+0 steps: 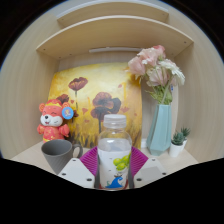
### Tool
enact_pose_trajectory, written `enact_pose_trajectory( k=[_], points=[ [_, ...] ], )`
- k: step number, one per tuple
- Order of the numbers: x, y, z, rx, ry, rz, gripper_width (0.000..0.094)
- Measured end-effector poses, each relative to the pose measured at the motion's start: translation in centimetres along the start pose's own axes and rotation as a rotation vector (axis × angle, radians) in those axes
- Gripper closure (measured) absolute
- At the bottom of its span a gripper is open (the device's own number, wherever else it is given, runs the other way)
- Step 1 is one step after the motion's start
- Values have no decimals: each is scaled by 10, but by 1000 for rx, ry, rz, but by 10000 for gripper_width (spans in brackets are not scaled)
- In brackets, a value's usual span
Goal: Pour water
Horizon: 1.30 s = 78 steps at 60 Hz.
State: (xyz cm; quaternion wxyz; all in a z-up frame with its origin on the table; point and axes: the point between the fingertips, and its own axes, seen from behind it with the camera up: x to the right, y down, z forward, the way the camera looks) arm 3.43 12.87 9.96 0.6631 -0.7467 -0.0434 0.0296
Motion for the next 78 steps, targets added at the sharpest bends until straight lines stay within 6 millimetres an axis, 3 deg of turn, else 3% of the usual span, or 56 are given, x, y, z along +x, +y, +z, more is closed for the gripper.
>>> enact_pose_trajectory(
  k=[8,20,29,37,61,70,78],
  points=[
    [3,0,0,10,6,26,541],
    [4,2,2,-7,-1,41,391],
    [16,28,-16,-111,55,51,74],
    [17,41,-54,-143,88,71,79],
    [-14,86,-210,-309,135,147,83],
    [-28,78,-247,-325,121,146,86],
    [-33,51,-271,-288,118,98,84]
  ],
)
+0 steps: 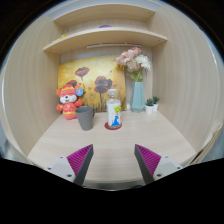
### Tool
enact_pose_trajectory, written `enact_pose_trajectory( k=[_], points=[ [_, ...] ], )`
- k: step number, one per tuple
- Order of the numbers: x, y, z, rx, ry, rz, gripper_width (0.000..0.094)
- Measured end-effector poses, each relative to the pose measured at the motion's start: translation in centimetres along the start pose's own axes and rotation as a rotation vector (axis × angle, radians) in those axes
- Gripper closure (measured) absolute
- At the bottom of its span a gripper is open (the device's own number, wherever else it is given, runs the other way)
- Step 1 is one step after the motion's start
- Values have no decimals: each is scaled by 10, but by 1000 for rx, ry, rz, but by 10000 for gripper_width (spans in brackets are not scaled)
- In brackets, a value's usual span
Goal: Pour water
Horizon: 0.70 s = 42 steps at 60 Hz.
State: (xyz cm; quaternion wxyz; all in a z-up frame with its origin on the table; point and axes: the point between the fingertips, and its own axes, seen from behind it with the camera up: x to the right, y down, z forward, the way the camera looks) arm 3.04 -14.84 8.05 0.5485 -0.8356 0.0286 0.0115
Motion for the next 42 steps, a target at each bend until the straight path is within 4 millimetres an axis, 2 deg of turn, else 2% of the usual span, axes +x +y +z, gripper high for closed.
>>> enact_pose_trajectory(
  k=[10,19,32,42],
  points=[
    [-2,-29,-32,72,-3,-2,83],
    [-2,-45,-51,115,-2,-14,80],
    [-9,-53,-67,148,-21,-6,82],
    [-11,-49,-69,144,-23,-17,79]
  ],
)
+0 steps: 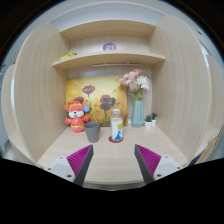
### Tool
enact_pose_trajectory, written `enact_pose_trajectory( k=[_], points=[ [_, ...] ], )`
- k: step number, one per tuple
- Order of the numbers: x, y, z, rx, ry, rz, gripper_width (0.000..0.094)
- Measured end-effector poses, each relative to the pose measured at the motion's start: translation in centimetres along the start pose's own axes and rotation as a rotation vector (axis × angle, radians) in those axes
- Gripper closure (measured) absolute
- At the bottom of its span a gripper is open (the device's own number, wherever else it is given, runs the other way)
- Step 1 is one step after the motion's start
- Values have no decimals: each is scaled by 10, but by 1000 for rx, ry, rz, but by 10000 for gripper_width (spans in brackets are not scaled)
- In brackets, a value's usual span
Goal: Pour water
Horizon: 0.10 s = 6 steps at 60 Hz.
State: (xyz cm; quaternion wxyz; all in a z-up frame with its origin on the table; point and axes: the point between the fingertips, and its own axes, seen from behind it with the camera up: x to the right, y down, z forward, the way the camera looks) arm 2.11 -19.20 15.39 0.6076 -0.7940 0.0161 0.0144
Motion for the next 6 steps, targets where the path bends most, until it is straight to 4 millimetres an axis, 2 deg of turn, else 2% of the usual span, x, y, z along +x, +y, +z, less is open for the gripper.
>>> enact_pose_trajectory(
  k=[6],
  points=[
    [-3,4,1,-11,-11,-2,80]
  ],
)
